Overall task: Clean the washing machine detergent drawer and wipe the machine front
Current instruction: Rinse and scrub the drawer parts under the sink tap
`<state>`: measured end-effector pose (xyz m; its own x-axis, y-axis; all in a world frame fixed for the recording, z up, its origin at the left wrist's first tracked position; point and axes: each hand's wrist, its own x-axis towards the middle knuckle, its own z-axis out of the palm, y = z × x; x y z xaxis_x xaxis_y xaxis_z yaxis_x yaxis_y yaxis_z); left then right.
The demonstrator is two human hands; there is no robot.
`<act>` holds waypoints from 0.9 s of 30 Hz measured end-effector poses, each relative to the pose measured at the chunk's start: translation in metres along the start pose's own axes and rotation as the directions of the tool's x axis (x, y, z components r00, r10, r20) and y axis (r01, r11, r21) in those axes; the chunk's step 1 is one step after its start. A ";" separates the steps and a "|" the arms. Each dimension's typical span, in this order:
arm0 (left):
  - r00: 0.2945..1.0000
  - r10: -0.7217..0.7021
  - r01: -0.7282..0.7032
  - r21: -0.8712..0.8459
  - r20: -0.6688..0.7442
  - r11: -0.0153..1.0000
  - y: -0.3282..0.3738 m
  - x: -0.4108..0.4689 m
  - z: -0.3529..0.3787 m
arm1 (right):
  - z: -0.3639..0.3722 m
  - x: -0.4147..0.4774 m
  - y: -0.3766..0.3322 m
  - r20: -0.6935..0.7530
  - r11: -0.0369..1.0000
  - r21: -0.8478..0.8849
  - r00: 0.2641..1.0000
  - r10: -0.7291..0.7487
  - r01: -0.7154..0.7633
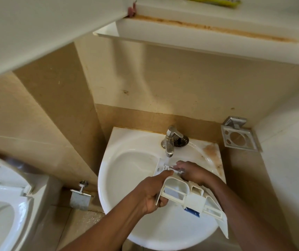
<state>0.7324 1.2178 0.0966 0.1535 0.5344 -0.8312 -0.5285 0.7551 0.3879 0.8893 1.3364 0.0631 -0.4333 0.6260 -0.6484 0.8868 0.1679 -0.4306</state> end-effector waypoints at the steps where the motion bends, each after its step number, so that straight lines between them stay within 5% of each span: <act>1: 1.000 0.000 0.000 -0.004 0.002 1.000 0.001 0.000 0.000 | -0.002 0.000 -0.001 0.017 1.000 -0.022 1.000 -0.008 0.009; 9: 0.998 0.062 -0.062 -0.015 -0.020 0.998 -0.003 0.001 0.001 | -0.007 -0.002 -0.011 0.022 0.996 -0.087 1.000 -0.010 0.012; 23: 0.992 0.084 -0.103 -0.237 -0.090 0.966 -0.002 0.005 -0.004 | -0.018 -0.012 -0.004 -0.023 0.947 0.307 0.994 0.110 -0.098; 27: 0.990 0.111 -0.130 -0.264 -0.089 0.956 -0.005 0.007 -0.011 | -0.021 -0.041 0.021 -0.271 0.921 0.378 0.939 0.210 -0.097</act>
<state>0.7273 1.2135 0.0846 0.0193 0.5788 -0.8153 -0.7455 0.5517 0.3740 0.9294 1.3306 0.0940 -0.1773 0.8297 -0.5293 0.7975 -0.1939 -0.5713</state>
